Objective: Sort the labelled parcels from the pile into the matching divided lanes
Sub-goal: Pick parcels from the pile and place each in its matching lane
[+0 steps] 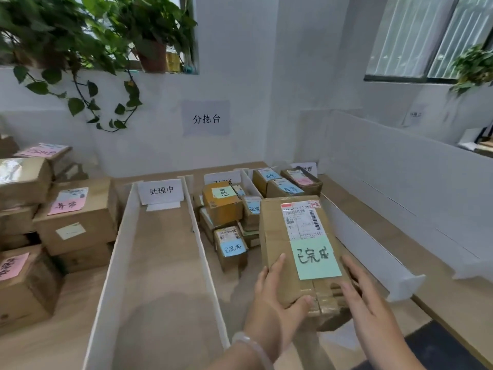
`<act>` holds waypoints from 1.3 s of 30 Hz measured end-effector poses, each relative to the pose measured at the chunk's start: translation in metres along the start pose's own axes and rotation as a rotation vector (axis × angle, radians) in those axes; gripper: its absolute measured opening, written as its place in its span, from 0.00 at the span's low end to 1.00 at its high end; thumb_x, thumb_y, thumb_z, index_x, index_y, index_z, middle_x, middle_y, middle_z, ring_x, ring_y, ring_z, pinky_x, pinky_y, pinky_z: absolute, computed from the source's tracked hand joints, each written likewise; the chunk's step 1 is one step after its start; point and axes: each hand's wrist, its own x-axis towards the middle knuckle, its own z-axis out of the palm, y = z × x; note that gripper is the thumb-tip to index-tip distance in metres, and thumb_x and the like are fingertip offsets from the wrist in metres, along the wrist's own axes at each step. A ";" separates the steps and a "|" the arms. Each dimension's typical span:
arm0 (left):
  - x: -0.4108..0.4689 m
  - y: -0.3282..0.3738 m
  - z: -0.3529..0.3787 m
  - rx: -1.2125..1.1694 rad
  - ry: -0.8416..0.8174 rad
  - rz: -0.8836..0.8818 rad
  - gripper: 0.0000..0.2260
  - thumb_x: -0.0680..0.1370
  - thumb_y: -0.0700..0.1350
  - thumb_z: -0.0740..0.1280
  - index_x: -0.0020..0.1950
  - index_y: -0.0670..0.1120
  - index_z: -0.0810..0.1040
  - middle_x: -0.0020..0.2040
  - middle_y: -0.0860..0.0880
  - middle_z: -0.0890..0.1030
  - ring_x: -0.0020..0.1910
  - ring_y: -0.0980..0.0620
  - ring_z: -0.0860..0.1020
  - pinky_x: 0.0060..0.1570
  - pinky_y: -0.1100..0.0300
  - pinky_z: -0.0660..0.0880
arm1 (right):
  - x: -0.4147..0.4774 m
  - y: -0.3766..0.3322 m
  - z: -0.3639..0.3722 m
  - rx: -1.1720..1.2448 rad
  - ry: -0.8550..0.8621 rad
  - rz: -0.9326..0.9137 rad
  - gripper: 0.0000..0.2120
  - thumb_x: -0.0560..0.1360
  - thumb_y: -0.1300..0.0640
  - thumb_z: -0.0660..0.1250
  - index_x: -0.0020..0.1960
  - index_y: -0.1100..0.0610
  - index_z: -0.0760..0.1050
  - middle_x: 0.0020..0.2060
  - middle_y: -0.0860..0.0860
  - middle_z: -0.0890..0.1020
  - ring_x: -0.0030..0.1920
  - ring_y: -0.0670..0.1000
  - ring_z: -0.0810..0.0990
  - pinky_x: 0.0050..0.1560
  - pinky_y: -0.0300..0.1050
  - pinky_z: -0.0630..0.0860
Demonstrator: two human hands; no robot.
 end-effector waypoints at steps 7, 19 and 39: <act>0.032 -0.023 0.027 0.019 0.122 -0.103 0.34 0.61 0.63 0.71 0.59 0.83 0.58 0.74 0.58 0.62 0.72 0.61 0.65 0.72 0.54 0.66 | 0.055 0.034 -0.002 0.026 -0.184 0.054 0.18 0.79 0.47 0.62 0.63 0.27 0.67 0.64 0.36 0.73 0.58 0.35 0.75 0.63 0.47 0.72; 0.093 -0.067 0.025 0.075 0.072 -0.286 0.37 0.63 0.64 0.72 0.67 0.72 0.58 0.69 0.58 0.66 0.68 0.59 0.68 0.71 0.56 0.67 | 0.129 0.095 0.035 -0.138 -0.333 0.183 0.19 0.79 0.43 0.61 0.69 0.35 0.66 0.69 0.37 0.69 0.67 0.41 0.69 0.69 0.45 0.66; 0.152 -0.092 0.028 0.275 0.022 -0.319 0.39 0.72 0.58 0.73 0.78 0.62 0.55 0.75 0.52 0.61 0.73 0.54 0.63 0.73 0.54 0.63 | 0.195 0.105 0.043 -0.414 -0.466 0.095 0.34 0.73 0.32 0.56 0.76 0.40 0.58 0.74 0.41 0.63 0.73 0.43 0.62 0.74 0.51 0.61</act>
